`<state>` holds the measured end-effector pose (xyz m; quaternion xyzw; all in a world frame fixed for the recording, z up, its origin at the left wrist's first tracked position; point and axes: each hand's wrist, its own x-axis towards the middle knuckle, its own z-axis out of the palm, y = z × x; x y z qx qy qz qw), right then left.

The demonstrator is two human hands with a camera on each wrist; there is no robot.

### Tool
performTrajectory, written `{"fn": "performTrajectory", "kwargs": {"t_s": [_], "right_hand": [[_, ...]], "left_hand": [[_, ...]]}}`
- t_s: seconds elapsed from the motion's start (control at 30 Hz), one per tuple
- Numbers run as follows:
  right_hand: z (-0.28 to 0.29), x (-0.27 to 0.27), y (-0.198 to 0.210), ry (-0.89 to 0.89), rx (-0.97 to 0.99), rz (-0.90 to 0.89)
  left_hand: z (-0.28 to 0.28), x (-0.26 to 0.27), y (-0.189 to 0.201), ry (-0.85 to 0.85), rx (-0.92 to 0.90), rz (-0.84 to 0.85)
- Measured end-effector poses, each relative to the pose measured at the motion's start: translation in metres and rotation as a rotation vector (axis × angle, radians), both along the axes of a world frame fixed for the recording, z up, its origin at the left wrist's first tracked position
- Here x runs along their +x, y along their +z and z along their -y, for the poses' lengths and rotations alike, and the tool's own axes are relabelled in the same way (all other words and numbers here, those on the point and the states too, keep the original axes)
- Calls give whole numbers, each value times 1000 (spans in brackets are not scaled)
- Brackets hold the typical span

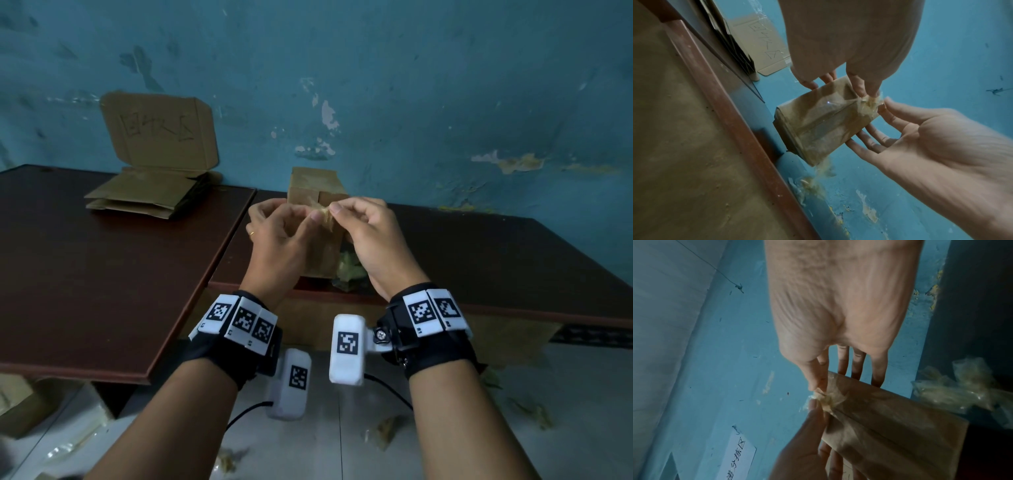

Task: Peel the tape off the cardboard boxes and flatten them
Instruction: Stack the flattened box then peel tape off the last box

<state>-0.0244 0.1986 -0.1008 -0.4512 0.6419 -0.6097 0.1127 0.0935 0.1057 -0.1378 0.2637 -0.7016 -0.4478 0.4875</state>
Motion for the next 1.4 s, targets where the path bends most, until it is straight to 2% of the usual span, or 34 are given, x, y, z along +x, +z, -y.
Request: {"fn": "performTrajectory", "kwargs": {"t_s": [0.13, 0.27, 0.43, 0.63, 0.8, 0.9, 1.0, 1.13, 1.3, 1.4], "right_hand": [[-1, 2, 0, 15, -13, -73], [-4, 7, 3, 24, 11, -108], [-10, 10, 8, 74, 100, -204], [-2, 9, 1, -127, 83, -343], [1, 4, -5, -171, 91, -314], [1, 1, -3, -174, 63, -261], [-1, 1, 0, -134, 74, -202], [-4, 4, 3, -57, 92, -159], [-9, 5, 7, 48, 13, -48], [-10, 8, 7, 107, -2, -70]], "left_hand": [[2, 2, 3, 36, -18, -30], [3, 2, 5, 77, 45, -47], [7, 1, 3, 118, 74, -111], [-6, -6, 4, 40, 135, -159], [-8, 0, 8, -82, 77, -142], [-9, 3, 6, -133, -77, 0], [-12, 3, 1, -58, -201, 86], [-6, 1, 0, 90, -241, 14], [-3, 0, -2, 158, -312, -94], [3, -2, -3, 187, -278, -118]]}}
